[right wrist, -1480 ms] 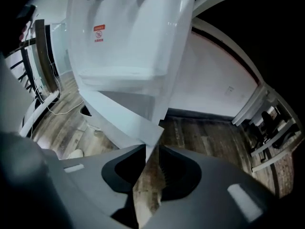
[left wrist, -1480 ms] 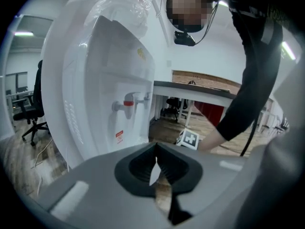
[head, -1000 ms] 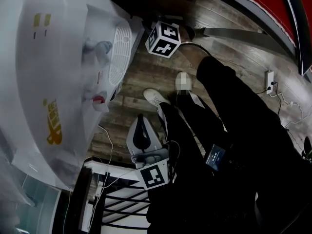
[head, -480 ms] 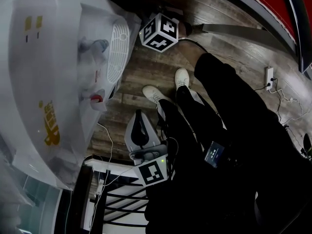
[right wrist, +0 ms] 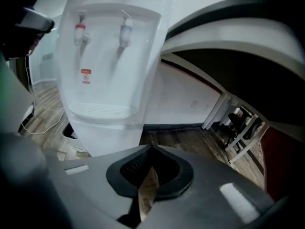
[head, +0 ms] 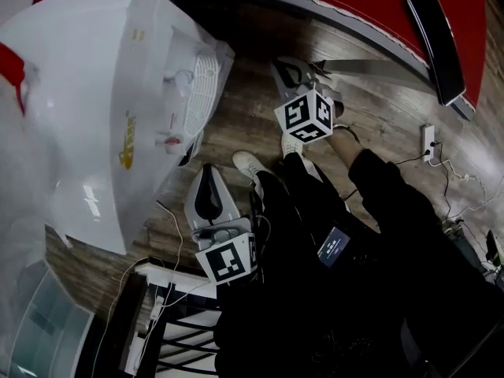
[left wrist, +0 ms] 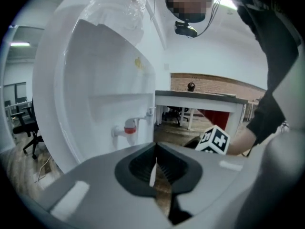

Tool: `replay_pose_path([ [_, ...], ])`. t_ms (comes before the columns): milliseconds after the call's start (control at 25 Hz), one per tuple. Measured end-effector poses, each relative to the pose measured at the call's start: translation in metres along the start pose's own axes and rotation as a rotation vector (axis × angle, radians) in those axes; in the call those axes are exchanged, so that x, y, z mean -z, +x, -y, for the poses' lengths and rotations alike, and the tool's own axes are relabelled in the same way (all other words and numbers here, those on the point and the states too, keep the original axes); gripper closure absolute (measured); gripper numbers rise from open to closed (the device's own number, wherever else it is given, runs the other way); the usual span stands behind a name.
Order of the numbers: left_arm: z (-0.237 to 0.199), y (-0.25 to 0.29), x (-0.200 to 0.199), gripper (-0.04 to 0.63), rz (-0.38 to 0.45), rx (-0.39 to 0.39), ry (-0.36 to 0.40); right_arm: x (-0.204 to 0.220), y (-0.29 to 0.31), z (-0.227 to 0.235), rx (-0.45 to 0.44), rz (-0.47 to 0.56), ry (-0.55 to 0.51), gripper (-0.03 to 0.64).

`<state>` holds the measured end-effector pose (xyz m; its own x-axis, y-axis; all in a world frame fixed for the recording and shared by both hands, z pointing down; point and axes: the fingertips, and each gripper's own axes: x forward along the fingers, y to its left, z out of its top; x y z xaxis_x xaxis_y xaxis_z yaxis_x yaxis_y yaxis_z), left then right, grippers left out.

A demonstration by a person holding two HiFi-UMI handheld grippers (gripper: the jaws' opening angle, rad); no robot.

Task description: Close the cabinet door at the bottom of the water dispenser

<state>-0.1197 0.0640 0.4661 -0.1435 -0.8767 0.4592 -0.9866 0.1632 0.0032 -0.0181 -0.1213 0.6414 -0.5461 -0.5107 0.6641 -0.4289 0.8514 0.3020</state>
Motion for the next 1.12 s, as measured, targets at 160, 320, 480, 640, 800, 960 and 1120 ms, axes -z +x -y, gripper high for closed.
replay_pose_path([
  [160,-0.008,-0.013,-0.038,0.589,0.067,-0.030,0.000,-0.019,-0.054,-0.004,-0.053,0.046,-0.050,0.615],
  [320,-0.010,-0.037,-0.074,0.588,0.101,-0.046,0.027,-0.065,-0.122,0.010,-0.070,0.152,0.063,0.617],
  [480,-0.015,-0.055,-0.111,0.588,0.153,-0.062,0.032,-0.101,-0.180,0.034,-0.028,0.201,0.130,0.617],
  [640,-0.018,-0.075,-0.145,0.589,0.188,-0.061,0.030,-0.141,-0.234,0.053,0.018,0.252,0.230,0.617],
  [800,-0.029,-0.109,-0.170,0.588,0.189,-0.069,-0.005,-0.194,-0.290,0.060,0.036,0.332,0.328,0.618],
  [960,-0.048,-0.147,-0.204,0.589,0.231,-0.113,-0.019,-0.246,-0.338,0.060,0.036,0.407,0.360,0.618],
  [1120,-0.071,-0.173,-0.245,0.588,0.305,-0.152,-0.064,-0.295,-0.376,0.063,0.058,0.492,0.343,0.618],
])
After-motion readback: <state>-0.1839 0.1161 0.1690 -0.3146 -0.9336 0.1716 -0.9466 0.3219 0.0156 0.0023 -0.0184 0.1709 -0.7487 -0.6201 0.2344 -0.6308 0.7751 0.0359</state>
